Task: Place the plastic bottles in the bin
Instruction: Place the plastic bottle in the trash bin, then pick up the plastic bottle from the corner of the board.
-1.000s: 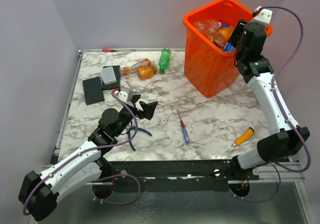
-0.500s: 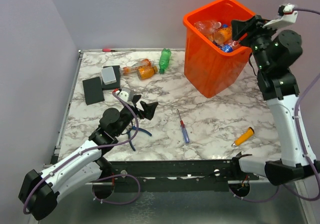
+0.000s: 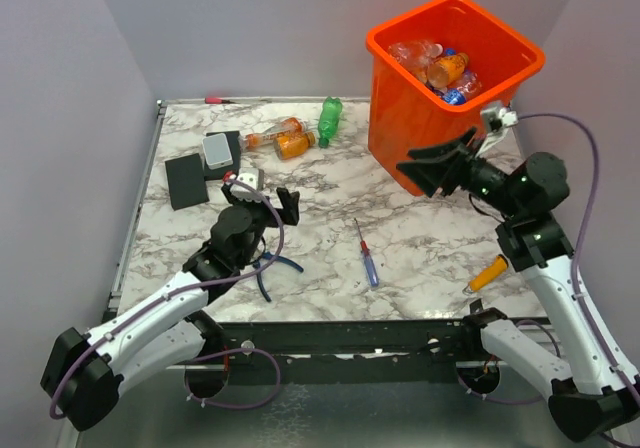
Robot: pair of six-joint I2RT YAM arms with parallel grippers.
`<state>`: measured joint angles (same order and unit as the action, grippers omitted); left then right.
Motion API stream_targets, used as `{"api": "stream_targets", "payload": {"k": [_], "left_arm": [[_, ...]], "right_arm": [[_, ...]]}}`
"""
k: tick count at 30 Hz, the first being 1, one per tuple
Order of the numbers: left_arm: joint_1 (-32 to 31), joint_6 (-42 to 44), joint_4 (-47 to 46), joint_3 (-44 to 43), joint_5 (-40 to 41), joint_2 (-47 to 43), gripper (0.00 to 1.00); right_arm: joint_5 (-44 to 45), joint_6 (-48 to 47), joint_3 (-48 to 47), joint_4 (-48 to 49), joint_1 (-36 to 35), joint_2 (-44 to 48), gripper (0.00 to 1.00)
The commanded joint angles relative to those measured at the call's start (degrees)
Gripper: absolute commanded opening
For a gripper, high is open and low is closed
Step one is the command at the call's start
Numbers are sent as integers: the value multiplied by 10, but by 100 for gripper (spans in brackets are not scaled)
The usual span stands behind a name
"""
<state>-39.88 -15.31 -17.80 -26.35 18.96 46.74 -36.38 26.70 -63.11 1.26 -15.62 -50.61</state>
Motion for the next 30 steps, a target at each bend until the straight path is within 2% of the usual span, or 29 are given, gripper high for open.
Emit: {"api": "stream_targets", "payload": {"k": [1,4,7,11,16,25,30], "left_arm": [[0,-21,105,-63,144,71,99],[10,-52,160,-118,160,131,99],[23,-80,177,-167,141,187,99],[59,-98,177,-240,67,282,99],[152,-125,220,-339,-37,417,99],[224,-91,246,-499,13,554,99],[225,16,241,-584,53,615,99]], "right_arm": [[-37,32,126,17,-13,39,57],[-14,39,201,24,-16,64,56],[10,55,259,36,-18,79,54],[49,73,327,46,-20,97,52],[88,61,349,-2,-21,135,50],[70,104,404,15,-29,173,50],[78,90,403,-3,-31,177,50]]}}
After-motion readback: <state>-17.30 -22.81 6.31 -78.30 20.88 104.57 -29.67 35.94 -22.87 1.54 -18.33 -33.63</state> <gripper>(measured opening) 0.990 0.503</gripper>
